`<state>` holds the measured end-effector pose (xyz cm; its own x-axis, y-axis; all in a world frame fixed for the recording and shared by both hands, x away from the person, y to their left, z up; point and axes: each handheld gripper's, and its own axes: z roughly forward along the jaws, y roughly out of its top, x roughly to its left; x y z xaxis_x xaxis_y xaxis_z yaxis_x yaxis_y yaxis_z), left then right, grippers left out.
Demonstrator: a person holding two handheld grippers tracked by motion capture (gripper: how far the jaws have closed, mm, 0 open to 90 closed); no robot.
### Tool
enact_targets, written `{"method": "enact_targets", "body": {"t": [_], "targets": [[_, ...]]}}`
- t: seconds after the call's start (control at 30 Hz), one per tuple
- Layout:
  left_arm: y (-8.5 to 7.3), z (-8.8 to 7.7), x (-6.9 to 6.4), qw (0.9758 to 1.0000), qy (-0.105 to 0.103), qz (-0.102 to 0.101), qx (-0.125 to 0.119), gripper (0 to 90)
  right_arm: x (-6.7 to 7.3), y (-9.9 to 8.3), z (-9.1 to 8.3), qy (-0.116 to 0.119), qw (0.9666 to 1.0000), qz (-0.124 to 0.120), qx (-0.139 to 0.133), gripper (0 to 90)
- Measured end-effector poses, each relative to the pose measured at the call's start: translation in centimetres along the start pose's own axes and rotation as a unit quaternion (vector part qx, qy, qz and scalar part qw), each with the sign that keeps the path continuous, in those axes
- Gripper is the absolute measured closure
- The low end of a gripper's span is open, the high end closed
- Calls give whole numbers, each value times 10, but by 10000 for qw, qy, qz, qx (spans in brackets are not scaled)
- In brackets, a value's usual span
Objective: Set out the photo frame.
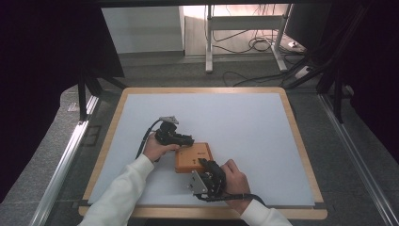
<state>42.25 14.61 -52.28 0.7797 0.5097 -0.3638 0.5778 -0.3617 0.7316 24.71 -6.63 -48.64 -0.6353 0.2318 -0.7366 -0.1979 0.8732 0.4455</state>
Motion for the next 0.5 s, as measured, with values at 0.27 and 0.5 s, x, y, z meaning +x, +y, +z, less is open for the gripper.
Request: {"method": "enact_targets", "body": {"t": [0.27, 0.5], "targets": [[-2, -39, 3, 9974, 385, -49, -611, 503, -11, 4, 1, 132, 9999, -53, 49, 661], [-14, -60, 0, 9950, 669, 5, -740, 441, -23, 4, 0, 217, 9997, 27, 89, 680]]}}
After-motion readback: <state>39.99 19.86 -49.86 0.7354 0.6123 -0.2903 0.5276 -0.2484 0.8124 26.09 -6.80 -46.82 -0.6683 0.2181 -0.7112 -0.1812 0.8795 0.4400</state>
